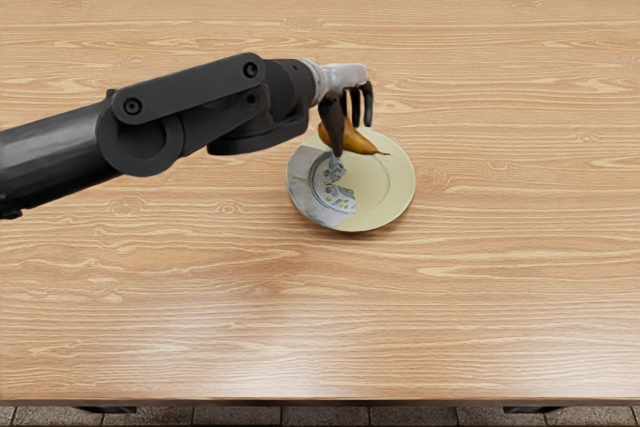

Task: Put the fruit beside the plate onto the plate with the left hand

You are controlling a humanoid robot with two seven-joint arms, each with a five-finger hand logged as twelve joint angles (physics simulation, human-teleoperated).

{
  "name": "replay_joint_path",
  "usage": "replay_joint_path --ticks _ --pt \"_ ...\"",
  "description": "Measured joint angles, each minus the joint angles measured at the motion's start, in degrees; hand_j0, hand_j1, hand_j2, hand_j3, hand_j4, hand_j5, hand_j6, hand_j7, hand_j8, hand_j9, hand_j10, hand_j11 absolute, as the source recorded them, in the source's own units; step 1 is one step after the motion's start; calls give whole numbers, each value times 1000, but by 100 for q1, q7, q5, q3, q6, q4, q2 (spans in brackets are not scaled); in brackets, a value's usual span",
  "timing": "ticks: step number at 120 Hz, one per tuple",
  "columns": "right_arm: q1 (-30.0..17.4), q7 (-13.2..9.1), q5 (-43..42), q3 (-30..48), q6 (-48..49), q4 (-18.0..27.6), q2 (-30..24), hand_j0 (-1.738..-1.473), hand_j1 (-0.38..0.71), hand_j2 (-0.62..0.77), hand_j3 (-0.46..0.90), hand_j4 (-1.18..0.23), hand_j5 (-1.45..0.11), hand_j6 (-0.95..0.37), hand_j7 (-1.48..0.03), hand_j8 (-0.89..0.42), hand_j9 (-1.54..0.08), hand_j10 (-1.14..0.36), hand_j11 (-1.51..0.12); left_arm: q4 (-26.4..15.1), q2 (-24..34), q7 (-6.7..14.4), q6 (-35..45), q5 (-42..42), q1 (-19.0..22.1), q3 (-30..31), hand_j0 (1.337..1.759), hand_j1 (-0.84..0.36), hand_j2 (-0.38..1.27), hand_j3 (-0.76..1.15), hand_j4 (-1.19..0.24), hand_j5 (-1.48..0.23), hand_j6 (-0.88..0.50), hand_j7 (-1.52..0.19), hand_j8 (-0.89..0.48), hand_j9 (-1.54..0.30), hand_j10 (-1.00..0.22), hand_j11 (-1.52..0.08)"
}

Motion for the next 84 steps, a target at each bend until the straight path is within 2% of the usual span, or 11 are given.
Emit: replay_joint_path --ticks 29,50,61,71,84 --pt "0 0 -3 0 0 7 0 -1658 -349 0 0 0 0 -1 0 -1 0 0 0 28 -20 -2 417 -18 176 -321 1658 -7 156 0 -352 -464 -326 -461 -303 -462 -327 -459" --pt "0 0 -3 0 0 8 0 -1658 -349 0 0 0 0 -1 0 -1 0 0 0 22 6 -2 472 -30 182 -408 1658 134 78 0 -204 -267 -193 -265 -183 -265 -193 -264" --pt "0 0 -2 0 0 9 0 -1658 -349 0 0 0 0 -1 0 -1 0 0 0 -66 162 -2 472 -389 426 -513 1658 203 52 0 -139 -180 -132 -179 -126 -179 -132 -178" --pt "0 0 -3 0 0 10 0 -1658 -349 0 0 0 0 -1 0 -1 0 0 0 -359 671 -2 474 -951 449 -579 1658 244 36 0 -99 -129 -95 -128 -91 -128 -95 -128" --pt "0 0 -3 0 3 22 0 -1658 -349 0 0 0 0 -1 0 0 0 0 0 -967 1360 -2 581 -1617 539 -710 1658 276 24 0 -69 -89 -67 -88 -64 -88 -66 -88"
